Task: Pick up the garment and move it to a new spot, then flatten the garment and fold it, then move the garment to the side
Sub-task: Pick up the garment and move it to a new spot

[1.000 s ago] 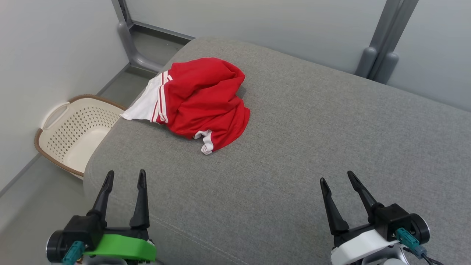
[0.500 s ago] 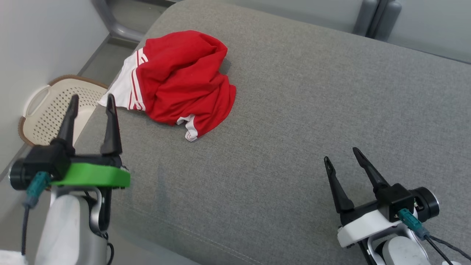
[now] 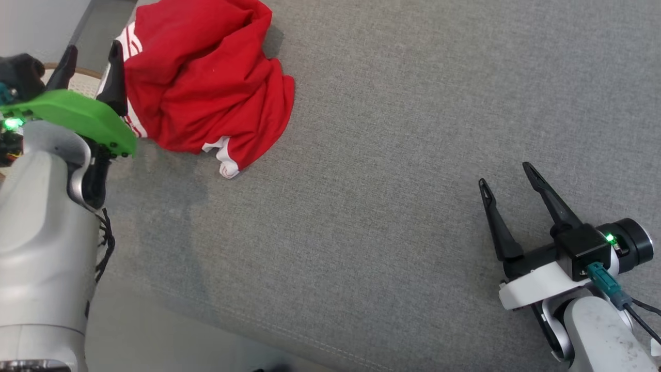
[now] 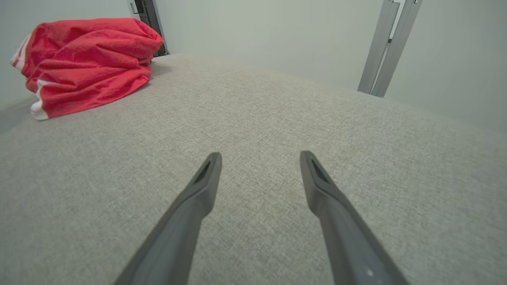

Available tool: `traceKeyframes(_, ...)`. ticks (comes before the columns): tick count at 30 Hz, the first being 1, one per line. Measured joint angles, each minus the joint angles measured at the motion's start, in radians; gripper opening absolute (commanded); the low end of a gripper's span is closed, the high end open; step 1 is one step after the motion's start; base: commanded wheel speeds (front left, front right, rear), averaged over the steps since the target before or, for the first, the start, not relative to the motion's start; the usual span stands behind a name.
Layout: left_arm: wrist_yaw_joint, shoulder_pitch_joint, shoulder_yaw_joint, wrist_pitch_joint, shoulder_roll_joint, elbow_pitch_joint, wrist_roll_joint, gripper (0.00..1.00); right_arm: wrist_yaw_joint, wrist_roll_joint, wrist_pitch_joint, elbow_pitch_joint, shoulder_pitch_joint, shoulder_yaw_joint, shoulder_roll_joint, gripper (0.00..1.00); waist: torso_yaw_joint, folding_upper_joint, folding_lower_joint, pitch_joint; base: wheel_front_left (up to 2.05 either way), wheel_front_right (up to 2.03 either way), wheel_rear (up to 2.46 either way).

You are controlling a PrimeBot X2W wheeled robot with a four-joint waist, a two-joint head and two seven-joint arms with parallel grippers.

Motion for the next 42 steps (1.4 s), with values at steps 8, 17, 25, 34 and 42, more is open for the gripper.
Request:
traceKeyframes(8, 0.0, -0.172, -0.062, 0.173, 0.04, 0.139, -0.205, 1.0, 0.001, -0.005, -0.003, -0.029, -0.019, -0.016, -0.019, 1.0, -0.027, 0.0, -0.0001, 0.099, 0.0, 0.0, 0.0)
traceKeyframes(17, 0.0, -0.188, -0.139, 0.2, 0.06, 0.265, -0.292, 1.0, 0.002, -0.005, -0.005, -0.053, -0.056, -0.009, -0.025, 1.0, -0.062, 0.0, -0.0001, 0.151, 0.0, 0.0, 0.0)
traceKeyframes(25, 0.0, -0.183, -0.188, 0.164, 0.055, 0.318, -0.336, 0.0, 0.002, -0.009, -0.007, -0.062, -0.061, -0.01, -0.023, 1.0, -0.076, 0.0, -0.0001, 0.164, 0.0, 0.0, 0.0)
traceKeyframes(34, 0.0, -0.16, -0.245, -0.063, 0.112, 0.24, -0.368, 0.0, 0.001, -0.008, -0.004, -0.037, -0.06, -0.018, -0.007, 1.0, -0.081, 0.0001, -0.0001, 0.124, 0.0, 0.0, 0.0)
traceKeyframes(42, 0.0, -0.165, -0.304, -0.16, 0.184, 0.082, -0.377, 0.0, 0.001, 0.01, -0.002, -0.003, -0.049, -0.002, 0.039, 1.0, -0.091, 0.0, -0.0001, 0.04, 0.0, 0.0, 0.0)
